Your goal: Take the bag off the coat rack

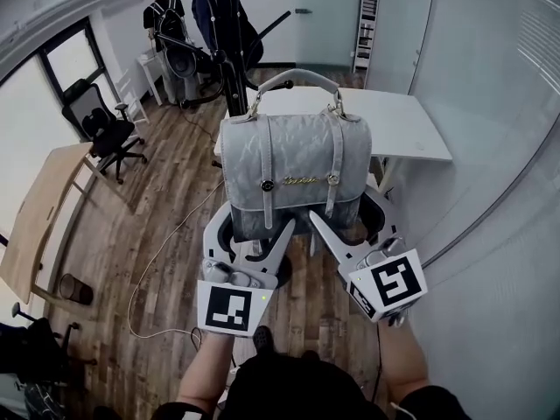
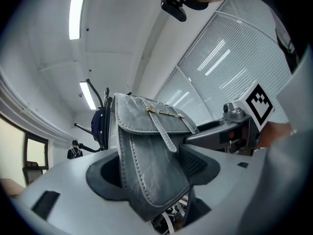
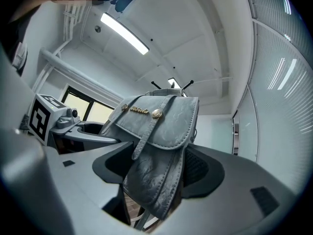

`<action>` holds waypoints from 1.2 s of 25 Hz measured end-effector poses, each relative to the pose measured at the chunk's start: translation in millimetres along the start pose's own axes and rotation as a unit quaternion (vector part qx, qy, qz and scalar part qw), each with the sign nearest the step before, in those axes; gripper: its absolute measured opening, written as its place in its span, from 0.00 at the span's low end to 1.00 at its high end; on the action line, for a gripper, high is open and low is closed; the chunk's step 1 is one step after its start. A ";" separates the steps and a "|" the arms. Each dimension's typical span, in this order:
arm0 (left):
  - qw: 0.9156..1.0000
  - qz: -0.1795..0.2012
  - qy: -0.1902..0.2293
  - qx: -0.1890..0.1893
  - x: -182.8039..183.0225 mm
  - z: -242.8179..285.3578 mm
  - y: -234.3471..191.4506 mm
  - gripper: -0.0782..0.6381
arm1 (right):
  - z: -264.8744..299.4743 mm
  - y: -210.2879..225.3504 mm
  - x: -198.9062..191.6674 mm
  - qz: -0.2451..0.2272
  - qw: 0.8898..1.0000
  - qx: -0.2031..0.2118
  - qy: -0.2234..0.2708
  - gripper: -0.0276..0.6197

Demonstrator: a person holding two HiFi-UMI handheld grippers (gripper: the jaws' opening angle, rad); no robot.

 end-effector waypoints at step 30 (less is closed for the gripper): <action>0.987 -0.086 -0.133 0.006 -77.5 -36.1 78.9 0.57 | -65.9 -10.5 -89.3 0.068 0.989 0.030 -0.130 0.51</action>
Point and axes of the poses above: the fingertips, and each gripper's own axes: z forward along the fingers, y to its right, x out of its top, the point moved 6 cm from there along -z, backward along the fingers, and after that the axes turned 2 degrees about -x, right-handed, at the moved point
